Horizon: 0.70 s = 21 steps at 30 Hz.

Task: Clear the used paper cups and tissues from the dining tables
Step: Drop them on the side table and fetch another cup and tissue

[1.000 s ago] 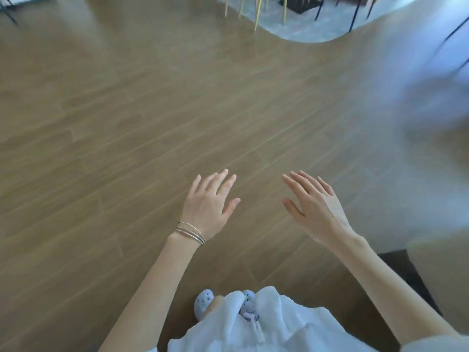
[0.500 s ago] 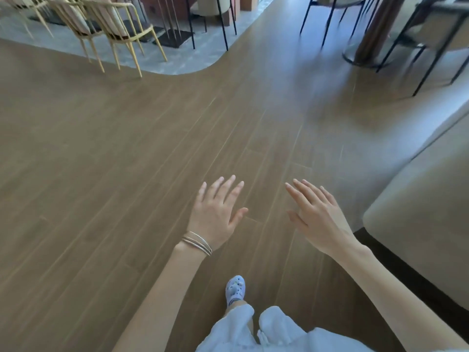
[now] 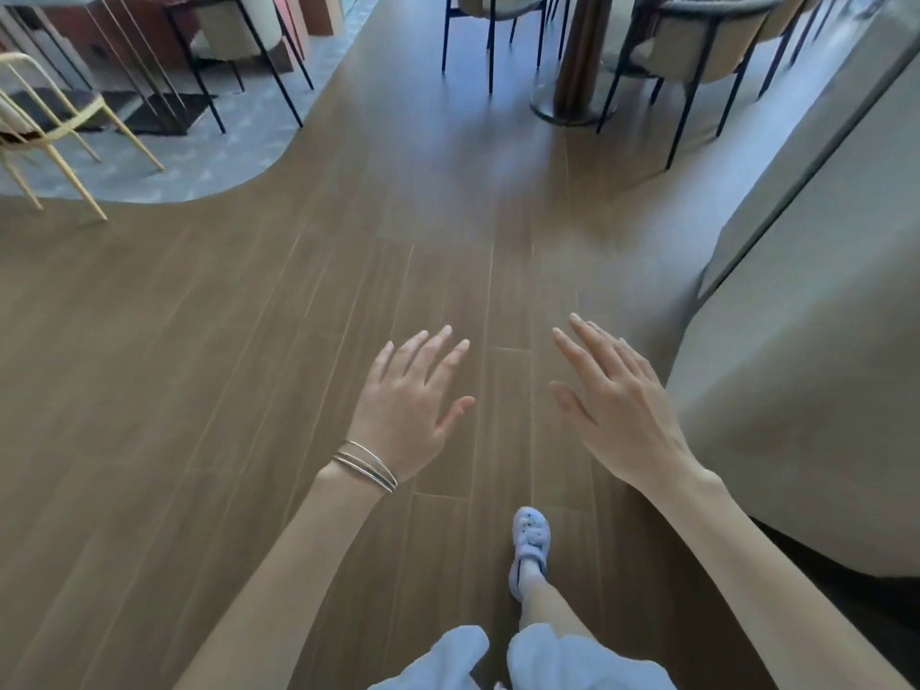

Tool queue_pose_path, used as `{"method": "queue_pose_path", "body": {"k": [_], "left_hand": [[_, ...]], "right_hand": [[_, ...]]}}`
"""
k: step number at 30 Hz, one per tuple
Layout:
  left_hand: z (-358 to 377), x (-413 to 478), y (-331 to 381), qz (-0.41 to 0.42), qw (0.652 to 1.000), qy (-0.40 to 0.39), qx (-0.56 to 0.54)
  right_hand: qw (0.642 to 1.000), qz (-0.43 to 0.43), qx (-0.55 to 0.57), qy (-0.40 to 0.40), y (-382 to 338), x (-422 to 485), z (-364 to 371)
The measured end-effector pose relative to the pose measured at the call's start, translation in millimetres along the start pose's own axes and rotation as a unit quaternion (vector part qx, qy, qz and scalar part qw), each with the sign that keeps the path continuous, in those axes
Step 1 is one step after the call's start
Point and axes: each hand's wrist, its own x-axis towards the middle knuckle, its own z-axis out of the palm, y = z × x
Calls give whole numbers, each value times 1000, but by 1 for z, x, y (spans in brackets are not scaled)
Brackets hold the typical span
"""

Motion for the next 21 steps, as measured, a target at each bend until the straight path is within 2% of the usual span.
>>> {"method": "queue_pose_path", "body": {"k": [9, 15, 21], "left_hand": [[36, 182, 1, 23, 999, -40, 15], [30, 298, 15, 31, 999, -9, -5], [44, 404, 13, 63, 998, -15, -7]], "right_hand": [[997, 15, -39, -72, 118, 129, 16], [996, 16, -60, -70, 194, 219, -3], [997, 46, -48, -41, 250, 290, -2]]}}
